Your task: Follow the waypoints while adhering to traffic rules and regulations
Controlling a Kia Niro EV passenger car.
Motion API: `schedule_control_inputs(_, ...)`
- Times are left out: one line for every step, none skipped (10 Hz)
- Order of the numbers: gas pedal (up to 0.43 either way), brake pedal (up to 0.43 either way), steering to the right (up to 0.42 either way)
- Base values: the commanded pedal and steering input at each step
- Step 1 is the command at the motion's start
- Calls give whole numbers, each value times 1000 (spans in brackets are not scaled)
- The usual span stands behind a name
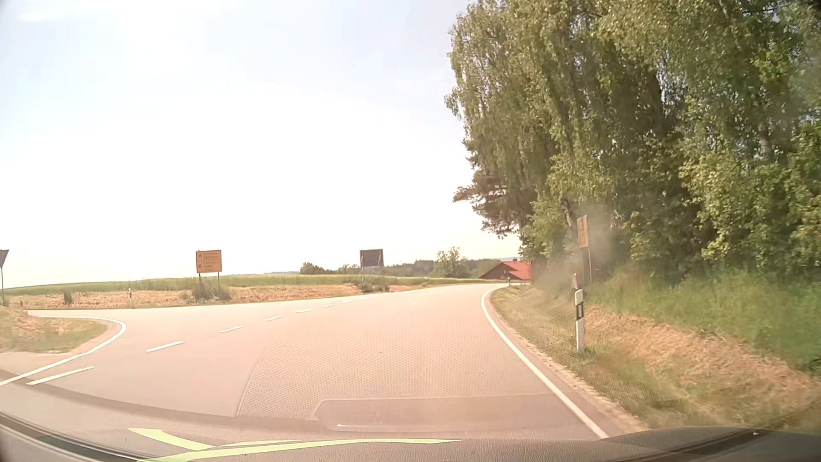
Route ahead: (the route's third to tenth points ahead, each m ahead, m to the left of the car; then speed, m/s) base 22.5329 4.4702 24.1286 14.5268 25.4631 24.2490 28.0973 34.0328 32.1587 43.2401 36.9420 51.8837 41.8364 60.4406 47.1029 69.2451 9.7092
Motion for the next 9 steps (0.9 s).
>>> schedule_control_inputs(0, 262, -6)
schedule_control_inputs(0, 262, -19)
schedule_control_inputs(0, 262, -33)
schedule_control_inputs(0, 262, -51)
schedule_control_inputs(0, 262, -74)
schedule_control_inputs(0, 262, -95)
schedule_control_inputs(0, 256, -119)
schedule_control_inputs(0, 256, -137)
schedule_control_inputs(0, 238, -162)
